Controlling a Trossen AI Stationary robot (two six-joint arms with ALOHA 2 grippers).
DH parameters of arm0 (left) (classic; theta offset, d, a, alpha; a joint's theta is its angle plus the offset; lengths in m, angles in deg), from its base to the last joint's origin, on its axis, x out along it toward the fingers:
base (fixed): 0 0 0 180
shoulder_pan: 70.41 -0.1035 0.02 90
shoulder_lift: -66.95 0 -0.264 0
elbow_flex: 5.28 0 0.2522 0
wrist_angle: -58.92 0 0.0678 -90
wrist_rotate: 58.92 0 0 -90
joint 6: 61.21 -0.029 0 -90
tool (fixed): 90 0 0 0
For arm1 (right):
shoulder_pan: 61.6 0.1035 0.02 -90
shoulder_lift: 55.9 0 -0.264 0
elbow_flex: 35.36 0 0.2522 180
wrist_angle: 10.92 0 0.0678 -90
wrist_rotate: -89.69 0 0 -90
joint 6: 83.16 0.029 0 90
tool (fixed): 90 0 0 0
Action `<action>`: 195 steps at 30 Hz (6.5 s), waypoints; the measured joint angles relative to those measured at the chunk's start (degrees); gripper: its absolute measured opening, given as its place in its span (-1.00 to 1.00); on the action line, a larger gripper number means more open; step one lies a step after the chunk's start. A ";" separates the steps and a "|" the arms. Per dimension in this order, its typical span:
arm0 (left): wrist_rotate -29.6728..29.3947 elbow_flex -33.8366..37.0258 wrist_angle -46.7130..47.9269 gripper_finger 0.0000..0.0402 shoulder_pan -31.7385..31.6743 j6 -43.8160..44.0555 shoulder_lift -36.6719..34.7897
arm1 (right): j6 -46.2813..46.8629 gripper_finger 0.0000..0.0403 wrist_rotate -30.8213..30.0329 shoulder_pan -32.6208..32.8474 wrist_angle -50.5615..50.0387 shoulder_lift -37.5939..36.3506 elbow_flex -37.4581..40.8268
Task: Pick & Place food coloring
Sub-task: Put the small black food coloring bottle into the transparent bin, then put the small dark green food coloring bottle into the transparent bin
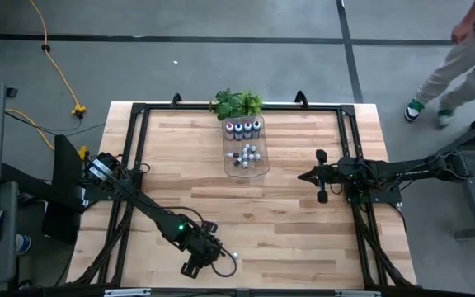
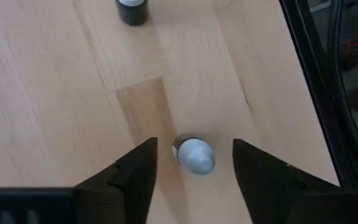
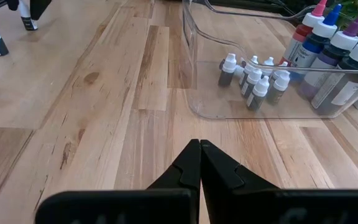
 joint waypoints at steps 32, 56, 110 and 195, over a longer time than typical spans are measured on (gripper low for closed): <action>-0.89 -6.19 7.70 -0.79 -1.96 0.98 -0.42 | 0.00 -1.00 0.00 0.00 0.00 0.02 -0.02; -25.20 -34.46 36.57 -0.78 -10.19 18.93 -1.46 | 0.00 -1.00 -0.02 -0.01 0.15 0.00 0.00; -20.68 -18.90 12.01 -0.78 -47.80 23.25 9.23 | 0.00 -1.00 0.00 0.00 0.02 0.02 -0.02; 1.45 5.42 -13.01 0.23 -8.12 -29.04 -8.49 | 0.00 -1.00 -0.02 -0.02 0.24 0.00 0.00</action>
